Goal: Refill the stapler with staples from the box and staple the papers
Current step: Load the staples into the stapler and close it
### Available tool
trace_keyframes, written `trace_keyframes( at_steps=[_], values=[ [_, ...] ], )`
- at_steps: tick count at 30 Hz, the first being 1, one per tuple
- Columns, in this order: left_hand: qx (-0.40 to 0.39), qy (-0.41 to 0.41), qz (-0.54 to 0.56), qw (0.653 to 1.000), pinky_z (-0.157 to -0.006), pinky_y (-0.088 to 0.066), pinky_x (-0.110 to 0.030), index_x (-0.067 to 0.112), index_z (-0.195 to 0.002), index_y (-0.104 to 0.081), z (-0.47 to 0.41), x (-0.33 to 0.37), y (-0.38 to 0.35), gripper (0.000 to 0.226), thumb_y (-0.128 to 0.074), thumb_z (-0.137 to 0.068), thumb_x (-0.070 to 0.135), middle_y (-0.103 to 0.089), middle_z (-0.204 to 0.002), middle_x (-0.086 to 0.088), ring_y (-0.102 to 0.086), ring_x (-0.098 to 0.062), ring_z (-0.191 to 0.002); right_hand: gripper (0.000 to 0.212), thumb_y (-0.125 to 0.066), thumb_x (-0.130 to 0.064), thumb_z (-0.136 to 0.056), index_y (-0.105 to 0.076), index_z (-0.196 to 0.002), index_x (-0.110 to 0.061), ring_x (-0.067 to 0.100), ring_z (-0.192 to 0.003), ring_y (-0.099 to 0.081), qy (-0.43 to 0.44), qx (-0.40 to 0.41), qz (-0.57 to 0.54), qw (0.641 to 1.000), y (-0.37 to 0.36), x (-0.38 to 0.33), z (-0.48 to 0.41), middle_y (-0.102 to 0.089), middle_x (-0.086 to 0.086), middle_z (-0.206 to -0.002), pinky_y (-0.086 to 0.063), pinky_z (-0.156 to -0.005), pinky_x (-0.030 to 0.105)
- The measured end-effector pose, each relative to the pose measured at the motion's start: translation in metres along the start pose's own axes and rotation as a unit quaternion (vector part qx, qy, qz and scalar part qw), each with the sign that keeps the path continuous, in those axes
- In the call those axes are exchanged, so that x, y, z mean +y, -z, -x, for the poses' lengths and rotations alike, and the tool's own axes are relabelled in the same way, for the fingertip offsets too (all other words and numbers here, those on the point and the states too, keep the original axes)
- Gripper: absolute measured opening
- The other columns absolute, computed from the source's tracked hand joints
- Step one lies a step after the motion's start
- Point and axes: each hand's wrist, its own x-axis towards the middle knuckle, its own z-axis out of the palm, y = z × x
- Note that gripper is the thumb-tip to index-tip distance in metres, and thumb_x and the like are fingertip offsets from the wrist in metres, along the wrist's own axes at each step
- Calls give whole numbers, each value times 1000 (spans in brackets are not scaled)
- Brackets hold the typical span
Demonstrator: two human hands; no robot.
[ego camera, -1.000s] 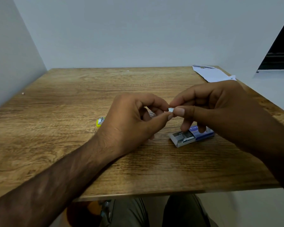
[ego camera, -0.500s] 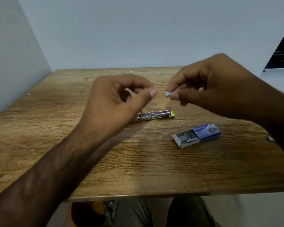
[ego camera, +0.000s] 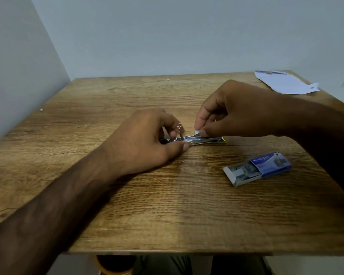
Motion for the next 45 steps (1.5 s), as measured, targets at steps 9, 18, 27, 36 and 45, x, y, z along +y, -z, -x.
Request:
trace_keyframes(
  at_steps=[9, 18, 27, 36, 45],
  values=[
    [5, -1, 3, 1000, -73, -55, -39, 31, -89, -76, 1, 2, -5, 18, -74, -80, 47, -67, -90, 11, -63, -6, -83, 8, -79, -19, -80, -80, -83, -27, -7, -63, -68, -21, -21, 20, 999, 2, -4, -1, -75, -20, -68, -46, -59, 12],
    [11, 5, 7, 1000, -72, -54, -39, 30, -87, -76, 1, 2, -6, 18, -74, -80, 46, -66, -89, 11, -62, -8, -83, 4, -80, -25, -79, -80, -81, -28, -14, -66, -65, -47, -45, 90, 994, 8, -16, -6, -72, -29, -66, -50, -66, 20],
    [6, 11, 8, 1000, -74, -56, -41, 30, -90, -76, 1, 3, -7, 18, -74, -81, 46, -66, -92, 11, -63, -10, -84, 6, -83, -25, -76, -81, -82, -28, -15, -67, -64, -44, -42, 94, 994, 6, -18, -6, -72, -28, -69, -54, -72, 24],
    [5, 11, 11, 1000, -74, -55, -40, 30, -90, -76, 2, 4, -7, 18, -73, -81, 46, -65, -91, 10, -61, -9, -86, 24, -82, -17, -77, -78, -92, -35, 0, -73, -70, 0, -36, 60, 998, 12, -6, 6, -77, -14, -81, -59, -79, 33],
    [9, 18, 4, 1000, -73, -54, -35, 30, -88, -76, 2, 4, -6, 18, -72, -81, 46, -66, -93, 11, -61, -5, -85, 22, -74, -31, -82, -75, -95, -49, 3, -78, -65, 28, -85, 92, 992, 9, -9, 11, -70, -18, -90, -57, -77, 37]
  ],
)
